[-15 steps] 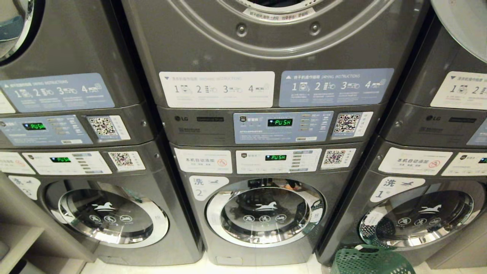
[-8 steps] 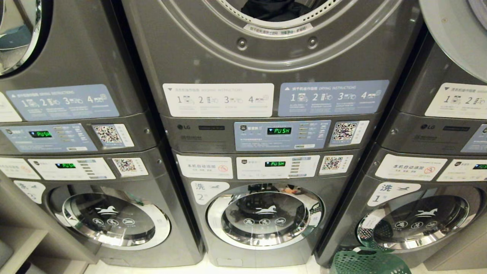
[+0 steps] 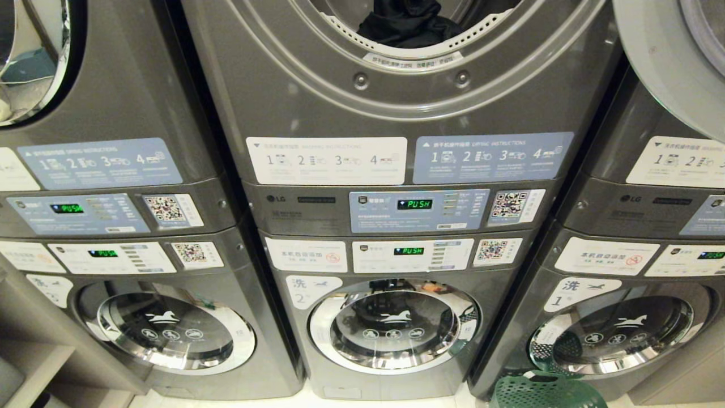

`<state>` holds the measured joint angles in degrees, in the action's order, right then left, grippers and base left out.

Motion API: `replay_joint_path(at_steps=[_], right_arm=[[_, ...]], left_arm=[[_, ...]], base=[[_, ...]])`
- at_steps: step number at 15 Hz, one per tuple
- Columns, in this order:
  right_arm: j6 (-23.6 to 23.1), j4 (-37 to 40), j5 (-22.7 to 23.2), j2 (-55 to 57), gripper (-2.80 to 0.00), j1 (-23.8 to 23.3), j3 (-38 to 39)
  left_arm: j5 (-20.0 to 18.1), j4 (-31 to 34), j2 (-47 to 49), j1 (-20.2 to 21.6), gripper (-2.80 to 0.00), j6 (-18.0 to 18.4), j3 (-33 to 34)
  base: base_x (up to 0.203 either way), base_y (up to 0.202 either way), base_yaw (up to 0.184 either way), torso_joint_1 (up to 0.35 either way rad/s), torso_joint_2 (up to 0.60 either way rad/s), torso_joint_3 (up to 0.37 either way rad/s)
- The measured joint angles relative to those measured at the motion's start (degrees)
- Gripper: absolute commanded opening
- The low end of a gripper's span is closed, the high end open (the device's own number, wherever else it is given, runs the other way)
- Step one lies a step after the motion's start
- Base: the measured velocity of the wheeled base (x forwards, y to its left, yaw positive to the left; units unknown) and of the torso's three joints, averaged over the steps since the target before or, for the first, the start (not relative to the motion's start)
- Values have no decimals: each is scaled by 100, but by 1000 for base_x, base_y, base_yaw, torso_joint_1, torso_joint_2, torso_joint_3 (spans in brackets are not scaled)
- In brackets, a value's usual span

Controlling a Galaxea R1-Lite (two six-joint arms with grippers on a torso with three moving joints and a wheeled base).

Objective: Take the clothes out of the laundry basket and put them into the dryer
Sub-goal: Put the clothes in the dryer

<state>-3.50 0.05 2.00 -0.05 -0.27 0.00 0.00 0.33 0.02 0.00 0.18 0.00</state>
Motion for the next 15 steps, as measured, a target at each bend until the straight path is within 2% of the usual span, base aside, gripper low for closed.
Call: replay_joint_path(at_steps=[15], right_arm=[[56,2,-7,0,-280,0,0]], left_arm=[[0,0,0,0,-280,0,0]], base=[[0,0,0,69,-140,-73]])
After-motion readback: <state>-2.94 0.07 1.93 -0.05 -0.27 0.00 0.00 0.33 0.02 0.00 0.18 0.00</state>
